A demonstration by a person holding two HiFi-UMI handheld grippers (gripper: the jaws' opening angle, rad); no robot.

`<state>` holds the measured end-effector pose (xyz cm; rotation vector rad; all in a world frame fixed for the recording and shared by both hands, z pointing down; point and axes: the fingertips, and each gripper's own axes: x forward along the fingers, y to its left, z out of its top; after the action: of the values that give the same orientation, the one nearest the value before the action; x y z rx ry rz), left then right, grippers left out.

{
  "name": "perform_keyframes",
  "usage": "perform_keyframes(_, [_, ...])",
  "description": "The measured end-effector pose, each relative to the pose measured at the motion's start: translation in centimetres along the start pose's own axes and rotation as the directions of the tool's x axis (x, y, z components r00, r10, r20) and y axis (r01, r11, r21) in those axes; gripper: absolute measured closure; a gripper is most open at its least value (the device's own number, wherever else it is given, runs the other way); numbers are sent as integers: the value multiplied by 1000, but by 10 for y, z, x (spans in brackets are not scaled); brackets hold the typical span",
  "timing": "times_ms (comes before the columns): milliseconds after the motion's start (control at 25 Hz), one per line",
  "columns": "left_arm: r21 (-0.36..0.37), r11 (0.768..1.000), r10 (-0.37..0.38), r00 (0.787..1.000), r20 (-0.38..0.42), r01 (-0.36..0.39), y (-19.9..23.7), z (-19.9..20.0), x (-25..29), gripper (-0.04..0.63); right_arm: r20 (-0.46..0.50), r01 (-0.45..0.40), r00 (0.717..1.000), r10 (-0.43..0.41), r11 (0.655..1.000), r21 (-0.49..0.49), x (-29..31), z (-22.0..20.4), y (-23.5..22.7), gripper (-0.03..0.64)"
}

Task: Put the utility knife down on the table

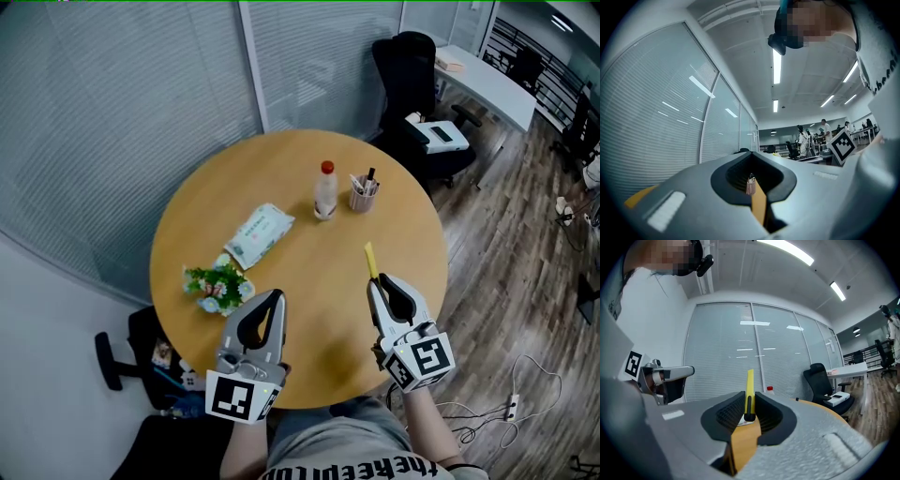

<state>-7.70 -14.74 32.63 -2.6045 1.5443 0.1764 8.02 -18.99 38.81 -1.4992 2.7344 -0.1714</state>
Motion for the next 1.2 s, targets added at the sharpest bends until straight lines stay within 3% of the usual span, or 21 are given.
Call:
perform_keyframes(560, [-64, 996, -57, 997, -52, 53, 17, -34, 10, 583, -174, 71, 983, -61, 996, 49, 28, -66, -15, 551])
perform_keyframes(1200, [-113, 991, -77, 993, -94, 66, 33, -58, 18, 583, -419, 104, 905, -74, 993, 50, 72, -154, -34, 551])
